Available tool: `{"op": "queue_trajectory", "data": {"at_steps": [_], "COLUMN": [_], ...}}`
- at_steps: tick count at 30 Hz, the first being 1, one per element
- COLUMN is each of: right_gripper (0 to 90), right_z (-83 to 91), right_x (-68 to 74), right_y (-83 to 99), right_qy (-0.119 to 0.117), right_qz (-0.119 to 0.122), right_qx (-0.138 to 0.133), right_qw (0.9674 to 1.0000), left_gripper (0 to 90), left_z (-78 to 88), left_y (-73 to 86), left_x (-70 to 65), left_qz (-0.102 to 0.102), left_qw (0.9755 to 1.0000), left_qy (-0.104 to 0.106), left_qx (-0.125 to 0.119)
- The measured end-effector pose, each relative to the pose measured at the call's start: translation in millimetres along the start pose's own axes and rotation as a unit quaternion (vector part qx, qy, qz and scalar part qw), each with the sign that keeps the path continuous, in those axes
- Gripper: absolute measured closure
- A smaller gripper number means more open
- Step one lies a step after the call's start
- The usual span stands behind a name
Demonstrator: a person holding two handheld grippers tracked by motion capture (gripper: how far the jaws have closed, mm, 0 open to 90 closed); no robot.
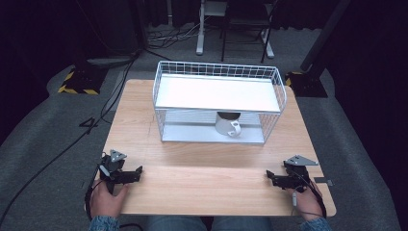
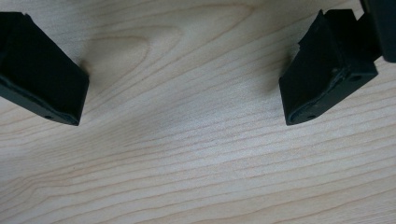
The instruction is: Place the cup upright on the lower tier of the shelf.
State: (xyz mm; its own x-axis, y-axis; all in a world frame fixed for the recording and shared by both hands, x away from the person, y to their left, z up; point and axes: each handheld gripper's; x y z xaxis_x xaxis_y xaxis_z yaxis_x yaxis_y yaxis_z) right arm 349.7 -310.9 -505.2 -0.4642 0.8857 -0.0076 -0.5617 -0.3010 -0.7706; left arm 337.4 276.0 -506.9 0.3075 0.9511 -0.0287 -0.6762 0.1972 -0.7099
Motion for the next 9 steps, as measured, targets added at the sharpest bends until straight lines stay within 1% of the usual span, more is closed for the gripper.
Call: {"op": "queue_trajectory", "data": {"at_steps": [9], "right_gripper": [13.8], "right_z": [0.1], "right_x": [0.2], "right_y": [0.2], "right_qy": [0.001], "right_qz": [0.001], "right_qx": [0.000], "right_qw": [1.0000], "left_gripper": [1.7], "left_z": [0.0], "left_y": [0.0], "left_x": [0.0], "left_qz": [0.000], "left_qw": [1.0000], "left_qy": [0.000], "left_qx": [0.000]}}
Point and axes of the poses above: each handheld gripper's, and its own axes: z roughly backward along the jaws, y roughly out of its underside, x roughly to its left, and after that the axes turned 3 degrees about -x, right-handed
